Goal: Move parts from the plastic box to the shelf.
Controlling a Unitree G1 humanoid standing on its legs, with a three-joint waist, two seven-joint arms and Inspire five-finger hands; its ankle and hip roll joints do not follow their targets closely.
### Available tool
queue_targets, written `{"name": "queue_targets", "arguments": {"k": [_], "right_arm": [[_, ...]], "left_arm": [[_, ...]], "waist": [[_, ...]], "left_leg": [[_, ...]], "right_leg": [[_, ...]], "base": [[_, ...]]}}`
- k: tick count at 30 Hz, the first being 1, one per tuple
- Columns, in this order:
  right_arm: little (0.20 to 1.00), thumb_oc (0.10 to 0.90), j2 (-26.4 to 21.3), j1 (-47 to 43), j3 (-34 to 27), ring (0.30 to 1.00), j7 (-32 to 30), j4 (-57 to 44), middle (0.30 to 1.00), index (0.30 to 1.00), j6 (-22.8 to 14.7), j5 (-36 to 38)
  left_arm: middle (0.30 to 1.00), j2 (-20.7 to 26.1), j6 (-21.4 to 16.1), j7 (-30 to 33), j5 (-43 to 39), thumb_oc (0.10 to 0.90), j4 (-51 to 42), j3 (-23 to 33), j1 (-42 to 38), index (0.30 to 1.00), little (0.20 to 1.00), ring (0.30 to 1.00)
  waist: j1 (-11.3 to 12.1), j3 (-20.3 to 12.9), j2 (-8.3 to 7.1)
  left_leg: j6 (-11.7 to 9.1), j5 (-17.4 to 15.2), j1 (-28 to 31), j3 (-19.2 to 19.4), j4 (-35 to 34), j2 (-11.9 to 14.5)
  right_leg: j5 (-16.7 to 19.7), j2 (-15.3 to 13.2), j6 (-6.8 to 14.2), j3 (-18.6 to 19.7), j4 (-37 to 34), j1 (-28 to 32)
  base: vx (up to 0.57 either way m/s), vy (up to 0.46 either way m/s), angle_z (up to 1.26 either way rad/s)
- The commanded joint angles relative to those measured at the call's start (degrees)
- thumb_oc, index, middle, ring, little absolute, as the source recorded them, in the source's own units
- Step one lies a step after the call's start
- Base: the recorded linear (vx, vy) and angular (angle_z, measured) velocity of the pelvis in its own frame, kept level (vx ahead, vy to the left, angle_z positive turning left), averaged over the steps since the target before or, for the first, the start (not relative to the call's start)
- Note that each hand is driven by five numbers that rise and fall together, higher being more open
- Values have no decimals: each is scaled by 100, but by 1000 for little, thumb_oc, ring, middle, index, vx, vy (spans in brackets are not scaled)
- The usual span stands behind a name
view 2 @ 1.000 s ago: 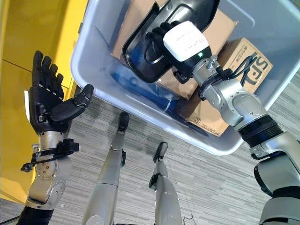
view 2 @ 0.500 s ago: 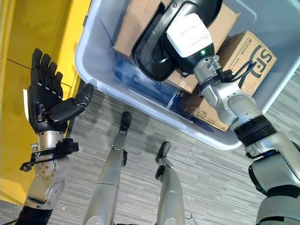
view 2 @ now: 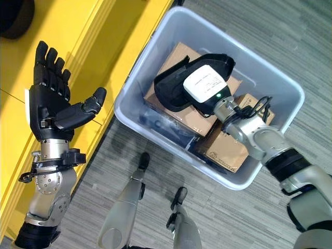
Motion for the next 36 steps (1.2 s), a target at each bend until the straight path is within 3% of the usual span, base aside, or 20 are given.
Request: {"name": "queue_targets", "arguments": {"k": [1, 6, 7, 10, 15, 19, 22, 27, 29, 36], "right_arm": [[300, 400, -192, -61, -545, 300, -328, -953, 300, 300, -262, 228], [300, 400, -425, 101, -869, 300, -129, -1486, 300, 300, -399, 721], [300, 400, -413, 385, -1329, 300, -68, -1724, 300, 300, -519, 1429], [300, 400, -468, 728, -1843, 300, 23, -1932, 300, 300, -626, 2126], [300, 400, -556, 1027, -2262, 300, 245, -2058, 300, 300, -758, 3014], [300, 400, -819, 1356, -2644, 300, 632, -1928, 300, 300, -816, 4175], [300, 400, -960, 1401, -2670, 300, 759, -1679, 300, 300, -812, 4609], [300, 400, -967, 1392, -2663, 300, 767, -1673, 300, 300, -816, 4622], [300, 400, -1349, 1211, -2259, 300, 1176, -1187, 300, 300, -742, 5271], [300, 400, -1619, 917, -1605, 300, 1747, -844, 300, 300, -702, 5757]], "left_arm": [[1000, 474, -516, -348, 284, 900, -523, 253, 264, 1000, 1000, 1000], [1000, 488, -439, -466, 227, 900, -594, 336, 423, 1000, 1000, 1000], [1000, 455, -379, -564, 163, 900, -594, 375, 510, 1000, 1000, 1000], [1000, 459, -353, -696, 47, 900, -525, 469, 694, 1000, 1000, 1000], [1000, 494, -353, -867, -53, 900, -410, 654, 948, 1000, 1000, 1000], [1000, 634, -370, -1005, -1, 900, -217, 772, 1038, 1000, 1000, 1000], [1000, 678, -380, -1009, 65, 900, -164, 792, 1020, 1000, 1000, 1000], [1000, 674, -382, -1009, 65, 900, -161, 790, 1018, 1000, 1000, 1000], [1000, 947, -480, -809, 634, 900, -109, 818, 726, 1000, 1000, 1000], [1000, 1014, -519, -634, 1122, 900, -94, 663, 249, 1000, 1000, 1000]], "waist": [[-182, -1360, -483], [-259, -1648, -581], [-376, -1881, -653], [-423, -2079, -672], [-493, -2332, -649], [-657, -2617, -544], [-737, -2725, -494], [-719, -2715, -491], [-837, -2879, -474], [-954, -2997, -457]], "left_leg": [[-268, -62, -659, 72, 96, 455], [-250, -25, -381, 172, -17, 632], [-269, -59, -116, 319, -70, 793], [-285, -46, 173, 449, -181, 956], [-323, 56, 577, 644, -458, 1111], [-414, 277, 1071, 878, -986, 1273], [-458, 390, 1284, 982, -1245, 1327], [-460, 409, 1322, 1004, -1286, 1330], [-528, 522, 1540, 1109, -1555, 1381], [-575, 458, 1625, 1150, -1498, 1450]], "right_leg": [[-637, 69, 82, 74, -142, 1189], [-542, 93, 86, 200, -204, 1262], [-489, 119, 69, 377, -207, 1320], [-415, 111, 66, 514, -208, 1381], [-293, 101, 76, 696, -211, 1421], [-184, 81, 93, 840, -211, 1431], [-147, 74, 104, 926, -211, 1410], [-145, 71, 103, 942, -211, 1418], [-183, 70, 111, 1016, -211, 1455], [-236, 55, 104, 1083, -211, 1490]], "base": [[51, -15, -19], [18, -8, -19], [20, -2, -40], [10, -10, -31], [1, 0, -31], [-9, 5, -32], [-7, 7, -6], [-1, 0, -4], [6, -6, -6], [-1, 2, -8]]}}
